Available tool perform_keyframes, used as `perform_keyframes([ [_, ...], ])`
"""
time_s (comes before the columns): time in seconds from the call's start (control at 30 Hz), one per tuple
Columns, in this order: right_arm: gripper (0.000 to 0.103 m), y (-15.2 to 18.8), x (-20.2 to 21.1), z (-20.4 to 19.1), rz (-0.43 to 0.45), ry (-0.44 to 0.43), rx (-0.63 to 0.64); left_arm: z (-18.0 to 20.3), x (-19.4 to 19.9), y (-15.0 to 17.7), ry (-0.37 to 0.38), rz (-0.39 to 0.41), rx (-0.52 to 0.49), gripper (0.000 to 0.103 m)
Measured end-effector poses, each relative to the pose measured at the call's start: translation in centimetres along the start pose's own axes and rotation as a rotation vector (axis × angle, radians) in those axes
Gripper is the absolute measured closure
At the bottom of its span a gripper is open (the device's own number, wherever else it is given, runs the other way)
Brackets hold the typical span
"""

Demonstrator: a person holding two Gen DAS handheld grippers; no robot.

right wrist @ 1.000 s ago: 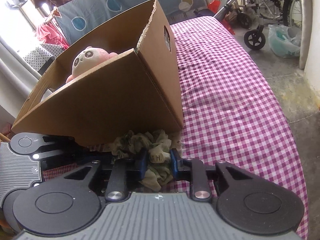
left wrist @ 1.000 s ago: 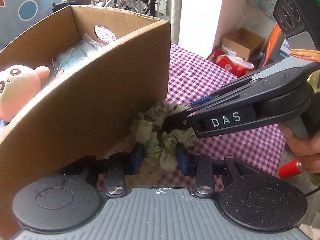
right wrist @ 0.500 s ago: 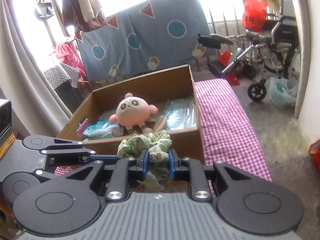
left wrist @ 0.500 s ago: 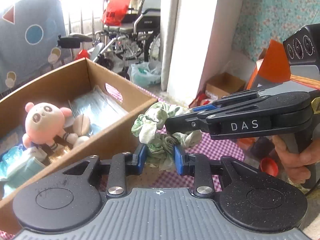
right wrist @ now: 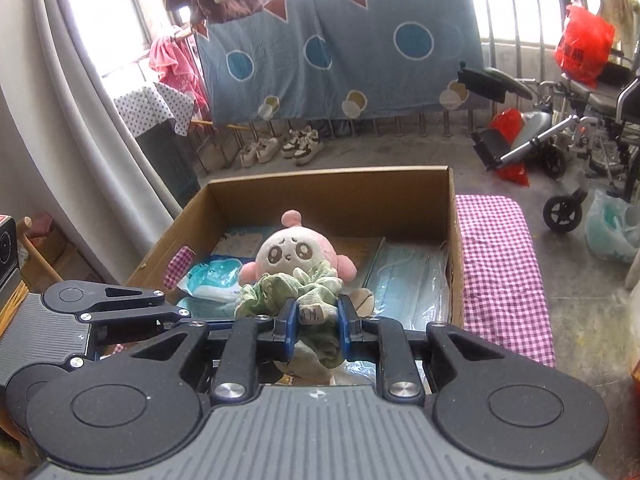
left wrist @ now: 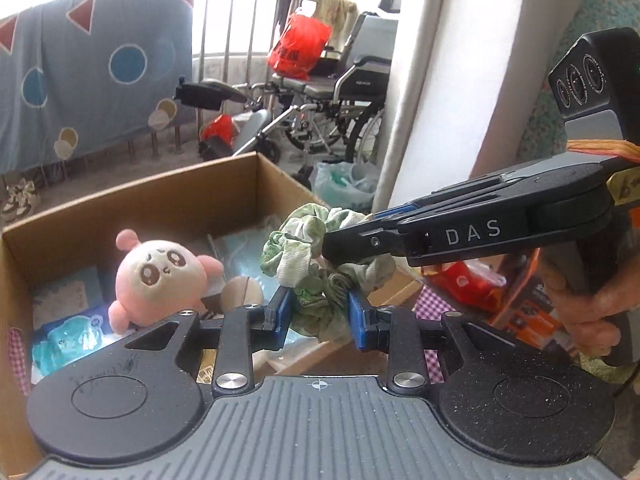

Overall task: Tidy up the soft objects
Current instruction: 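Carry the green scrunchie into the box and open both grippers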

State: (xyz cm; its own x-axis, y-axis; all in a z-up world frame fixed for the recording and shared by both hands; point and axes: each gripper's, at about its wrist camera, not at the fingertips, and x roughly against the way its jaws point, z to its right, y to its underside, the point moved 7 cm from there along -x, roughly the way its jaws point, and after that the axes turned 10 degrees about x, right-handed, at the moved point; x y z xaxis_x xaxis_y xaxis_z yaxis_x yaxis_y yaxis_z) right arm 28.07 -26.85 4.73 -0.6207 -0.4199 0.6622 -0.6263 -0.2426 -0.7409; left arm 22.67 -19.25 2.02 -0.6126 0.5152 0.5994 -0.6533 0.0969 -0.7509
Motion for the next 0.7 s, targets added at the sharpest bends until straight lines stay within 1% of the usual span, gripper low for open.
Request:
perform_keyframes([
  [0.07,0.081,0.3,-2.1,0.6,-0.066,-0.006,-0.003,-1.2,-1.7,0.1,0.006,-0.052,0.047,0.07],
  [0.1,0.081,0.6,-3.1,0.9,-0.1,-0.007,-0.003,-1.6,-2.3,0.2,0.005,-0.071,0.061,0.062],
  [0.13,0.081,1.0,-4.3,1.1,-0.14,0.0,0.01,-2.4,-2.8,0.6,-0.004,-0.095,0.076,0.059],
  [0.17,0.081,1.4,-5.2,1.5,-0.174,0.014,0.025,-2.8,-3.0,1.0,-0.016,-0.119,0.087,0.053],
  [0.2,0.081,1.7,-6.0,1.7,-0.205,0.024,0.037,-3.1,-2.9,1.2,-0.019,-0.128,0.096,0.042],
  [0.27,0.081,2.7,-7.6,2.1,-0.281,0.034,0.056,-3.7,-2.4,1.5,-0.016,-0.124,0.103,0.031],
  [0.33,0.083,3.6,-8.9,2.3,-0.342,0.037,0.071,-4.3,-1.2,1.7,-0.023,-0.097,0.098,0.028],
  [0.37,0.082,3.7,-9.1,2.1,-0.359,0.034,0.083,-4.7,-0.7,1.8,-0.025,-0.087,0.094,0.025],
  [0.4,0.082,3.7,-9.3,1.9,-0.374,0.04,0.094,-5.1,-0.2,1.9,-0.027,-0.08,0.092,0.02],
  [0.47,0.082,3.4,-9.2,1.6,-0.388,0.05,0.118,-6.1,1.1,2.0,-0.027,-0.056,0.098,0.013],
  [0.5,0.082,3.1,-9.1,1.5,-0.389,0.055,0.122,-6.6,1.7,2.1,-0.031,-0.045,0.104,0.011],
  [0.57,0.082,2.2,-8.7,1.2,-0.386,0.057,0.129,-7.6,2.9,2.2,-0.043,-0.016,0.118,0.007],
  [0.63,0.082,1.5,-8.4,1.0,-0.376,0.066,0.133,-8.5,3.7,2.4,-0.053,0.004,0.139,0.007],
  [0.7,0.082,0.8,-8.1,0.9,-0.367,0.065,0.128,-9.4,4.4,2.6,-0.047,0.022,0.169,0.007],
])
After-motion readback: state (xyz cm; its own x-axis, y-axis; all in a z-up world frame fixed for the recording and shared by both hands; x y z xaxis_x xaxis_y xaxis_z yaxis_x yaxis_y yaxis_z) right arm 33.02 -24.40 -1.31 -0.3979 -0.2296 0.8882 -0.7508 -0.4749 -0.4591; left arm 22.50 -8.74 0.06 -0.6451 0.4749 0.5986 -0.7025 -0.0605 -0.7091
